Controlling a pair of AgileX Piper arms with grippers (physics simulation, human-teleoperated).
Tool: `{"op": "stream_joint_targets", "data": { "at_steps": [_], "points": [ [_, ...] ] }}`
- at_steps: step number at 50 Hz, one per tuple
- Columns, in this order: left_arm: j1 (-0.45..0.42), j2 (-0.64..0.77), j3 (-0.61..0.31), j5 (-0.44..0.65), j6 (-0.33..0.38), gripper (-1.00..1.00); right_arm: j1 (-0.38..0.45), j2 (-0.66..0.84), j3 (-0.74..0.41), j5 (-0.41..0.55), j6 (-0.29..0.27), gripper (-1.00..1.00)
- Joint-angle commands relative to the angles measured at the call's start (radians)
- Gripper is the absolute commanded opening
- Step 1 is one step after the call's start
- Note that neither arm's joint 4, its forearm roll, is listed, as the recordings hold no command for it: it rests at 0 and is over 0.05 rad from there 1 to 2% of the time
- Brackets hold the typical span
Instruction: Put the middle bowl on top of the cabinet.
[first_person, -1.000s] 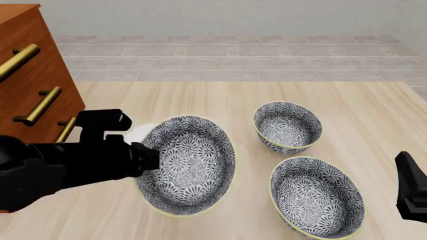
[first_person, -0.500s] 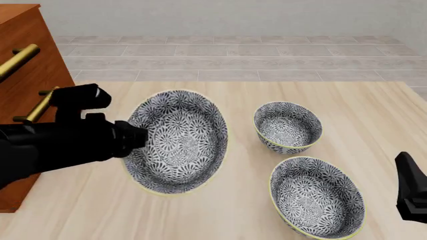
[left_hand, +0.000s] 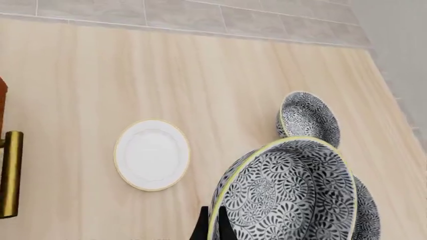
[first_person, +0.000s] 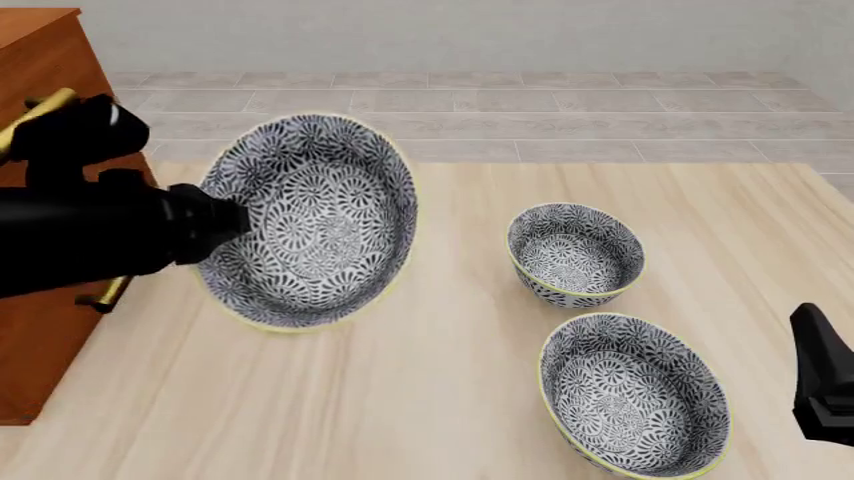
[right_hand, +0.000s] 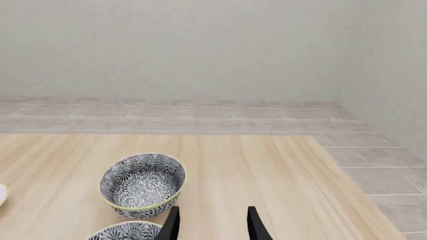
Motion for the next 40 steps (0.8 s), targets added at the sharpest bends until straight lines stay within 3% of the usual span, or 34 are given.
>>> {"op": "stream_joint_targets", "data": {
  "at_steps": [1, 19, 40],
  "points": [
    [0.042, -0.037, -0.036, 0.062, -0.024, -1.00, 0.000, 0.003, 0.000, -0.002, -0.001, 1.00],
    [0.106, -0.102, -0.120, 0.203, -0.089, -1.00, 0.003, 0.007, 0.000, -0.003, -0.004, 1.00],
    [0.210, -0.023, -0.273, 0.305, -0.052, -1.00, 0.003, 0.019, 0.000, -0.012, -0.004, 1.00]
  ]
}}
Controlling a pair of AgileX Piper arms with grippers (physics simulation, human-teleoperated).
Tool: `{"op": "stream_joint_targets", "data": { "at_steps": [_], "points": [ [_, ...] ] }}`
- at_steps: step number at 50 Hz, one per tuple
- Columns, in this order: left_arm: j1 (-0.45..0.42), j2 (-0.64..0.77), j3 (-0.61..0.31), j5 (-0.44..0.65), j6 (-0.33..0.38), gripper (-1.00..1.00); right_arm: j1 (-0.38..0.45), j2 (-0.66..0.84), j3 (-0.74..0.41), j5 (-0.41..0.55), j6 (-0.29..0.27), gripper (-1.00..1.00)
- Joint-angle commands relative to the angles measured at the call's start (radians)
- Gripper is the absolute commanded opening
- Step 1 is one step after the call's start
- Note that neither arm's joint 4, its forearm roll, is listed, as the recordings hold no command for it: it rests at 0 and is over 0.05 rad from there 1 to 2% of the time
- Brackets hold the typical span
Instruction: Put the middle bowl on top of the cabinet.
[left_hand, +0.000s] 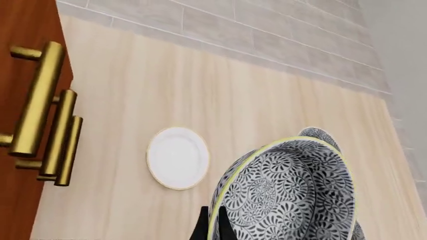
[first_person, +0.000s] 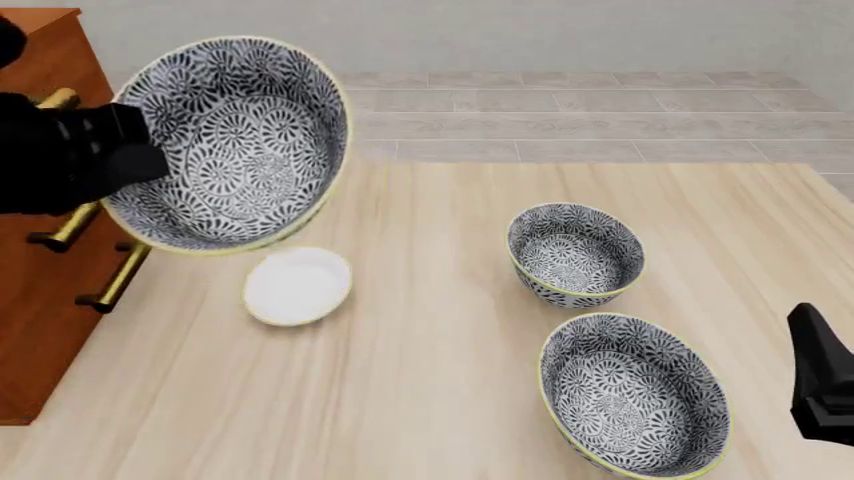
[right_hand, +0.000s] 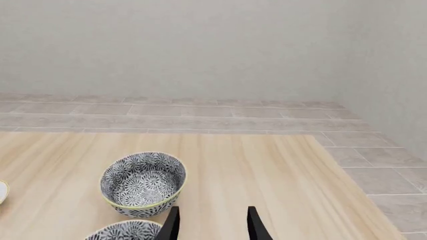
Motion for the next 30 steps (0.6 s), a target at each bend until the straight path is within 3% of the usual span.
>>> {"op": "stream_joint_targets", "data": {
  "at_steps": [1, 30],
  "points": [
    [0.061, 0.024, -0.089, 0.057, 0.024, -1.00, -0.001, 0.006, 0.000, -0.005, 0.001, 1.00],
    [0.192, 0.053, -0.233, 0.146, 0.025, -1.00, -0.005, 0.000, 0.000, 0.001, 0.006, 1.00]
  ]
}}
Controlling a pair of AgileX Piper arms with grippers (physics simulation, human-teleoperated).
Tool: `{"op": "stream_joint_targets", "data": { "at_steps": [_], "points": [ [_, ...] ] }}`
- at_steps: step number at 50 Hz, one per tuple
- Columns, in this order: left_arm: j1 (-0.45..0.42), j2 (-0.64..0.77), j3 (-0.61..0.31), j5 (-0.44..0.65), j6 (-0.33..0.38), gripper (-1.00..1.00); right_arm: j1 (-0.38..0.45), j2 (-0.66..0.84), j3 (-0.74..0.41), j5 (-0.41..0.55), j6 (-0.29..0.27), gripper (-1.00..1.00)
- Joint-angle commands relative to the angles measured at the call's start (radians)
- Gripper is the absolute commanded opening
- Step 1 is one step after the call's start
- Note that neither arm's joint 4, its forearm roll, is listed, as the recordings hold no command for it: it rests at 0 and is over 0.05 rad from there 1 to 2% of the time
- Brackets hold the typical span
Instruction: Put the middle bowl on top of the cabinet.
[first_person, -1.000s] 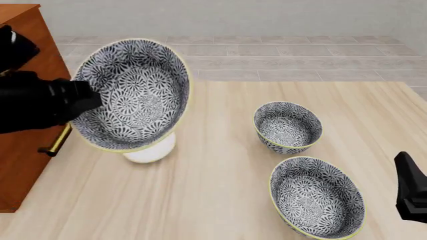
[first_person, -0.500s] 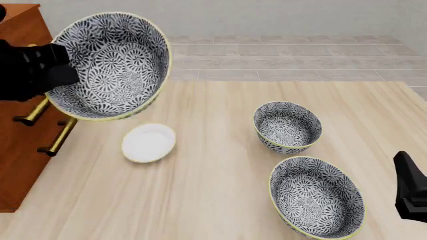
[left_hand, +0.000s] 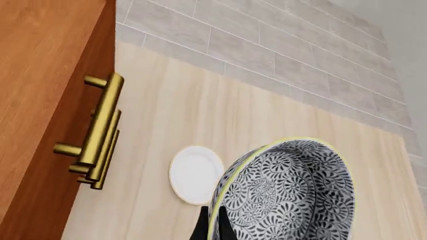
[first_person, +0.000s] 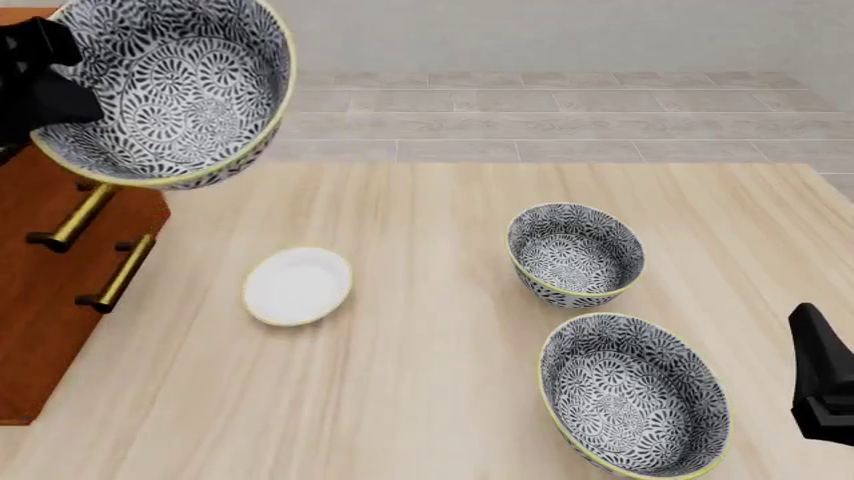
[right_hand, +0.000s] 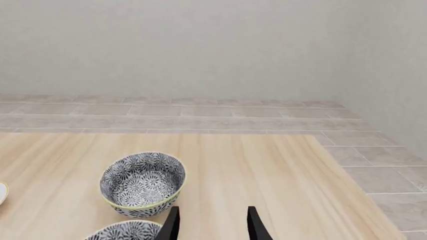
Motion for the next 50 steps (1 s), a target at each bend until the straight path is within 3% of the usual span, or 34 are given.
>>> {"op": "stream_joint_targets", "data": {
  "at_steps": [1, 21, 28, 47, 50],
  "points": [
    [0.046, 0.005, -0.058, 0.027, 0.003, -1.00, 0.000, 0.004, 0.000, -0.004, 0.001, 1.00],
    [0.198, 0.012, -0.110, 0.010, 0.013, -1.00, 0.003, 0.018, 0.000, -0.013, 0.002, 1.00],
    [0.198, 0.004, -0.112, -0.030, 0.000, -1.00, 0.003, 0.021, 0.000, -0.015, 0.002, 1.00],
    [0.312, 0.073, -0.160, -0.060, -0.015, -1.00, -0.001, 0.031, 0.000, -0.025, 0.004, 1.00],
    [0.371, 0.076, -0.179, -0.066, 0.000, -1.00, 0.001, 0.024, 0.000, -0.018, 0.003, 1.00]
  ]
}}
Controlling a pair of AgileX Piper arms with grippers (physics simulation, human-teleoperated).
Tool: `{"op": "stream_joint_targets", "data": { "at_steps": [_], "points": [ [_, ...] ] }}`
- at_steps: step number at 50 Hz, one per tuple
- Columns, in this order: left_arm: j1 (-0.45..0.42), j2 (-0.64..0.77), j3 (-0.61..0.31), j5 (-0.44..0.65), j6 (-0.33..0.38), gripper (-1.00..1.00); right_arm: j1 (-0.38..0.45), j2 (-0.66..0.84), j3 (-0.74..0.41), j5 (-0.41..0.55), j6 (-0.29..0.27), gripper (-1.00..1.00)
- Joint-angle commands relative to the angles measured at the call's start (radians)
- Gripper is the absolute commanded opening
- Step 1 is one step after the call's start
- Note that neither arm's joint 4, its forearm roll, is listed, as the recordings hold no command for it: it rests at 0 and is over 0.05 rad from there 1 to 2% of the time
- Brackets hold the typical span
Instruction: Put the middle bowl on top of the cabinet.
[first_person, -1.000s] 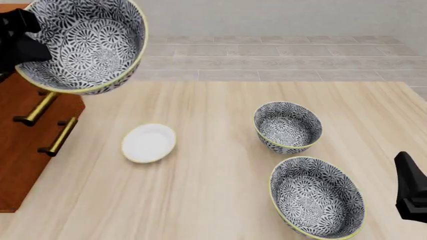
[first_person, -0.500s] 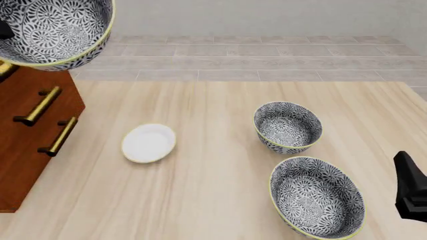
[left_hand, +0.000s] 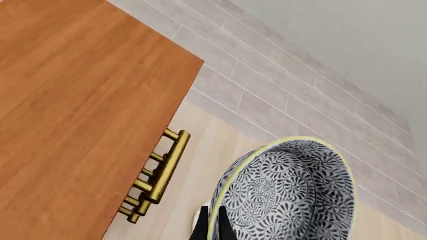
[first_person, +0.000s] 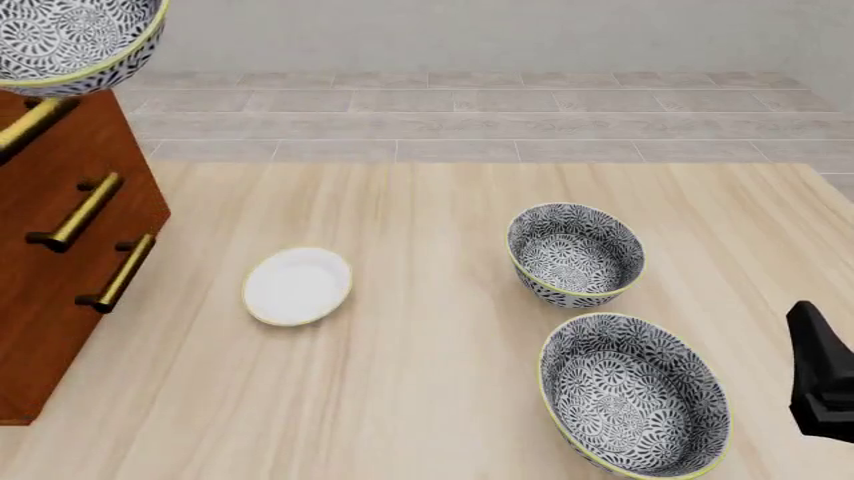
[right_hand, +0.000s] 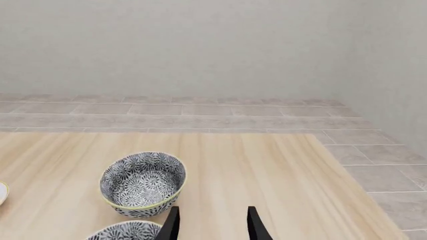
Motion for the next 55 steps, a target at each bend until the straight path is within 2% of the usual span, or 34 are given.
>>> {"op": "stream_joint_targets", "data": {
  "at_steps": [1, 9, 21, 23, 33, 55],
  "points": [
    [0.099, 0.020, -0.043, -0.024, 0.017, -1.00, 0.000, -0.006, 0.000, 0.006, 0.000, 1.00],
    [0.127, 0.014, -0.038, -0.048, -0.018, -1.00, 0.002, -0.003, 0.000, 0.006, 0.001, 1.00],
    [0.171, 0.032, -0.052, -0.043, -0.030, -1.00, 0.001, 0.003, 0.000, 0.000, 0.000, 1.00],
    [0.205, 0.031, -0.064, -0.045, -0.016, -1.00, 0.000, 0.005, 0.000, -0.003, -0.001, 1.00],
    [0.266, 0.055, -0.072, -0.065, -0.056, -1.00, 0.003, -0.002, 0.000, 0.006, 0.000, 1.00],
    [0.323, 0.103, -0.078, -0.078, -0.129, -1.00, 0.004, 0.002, 0.000, 0.004, -0.003, 1.00]
  ]
}}
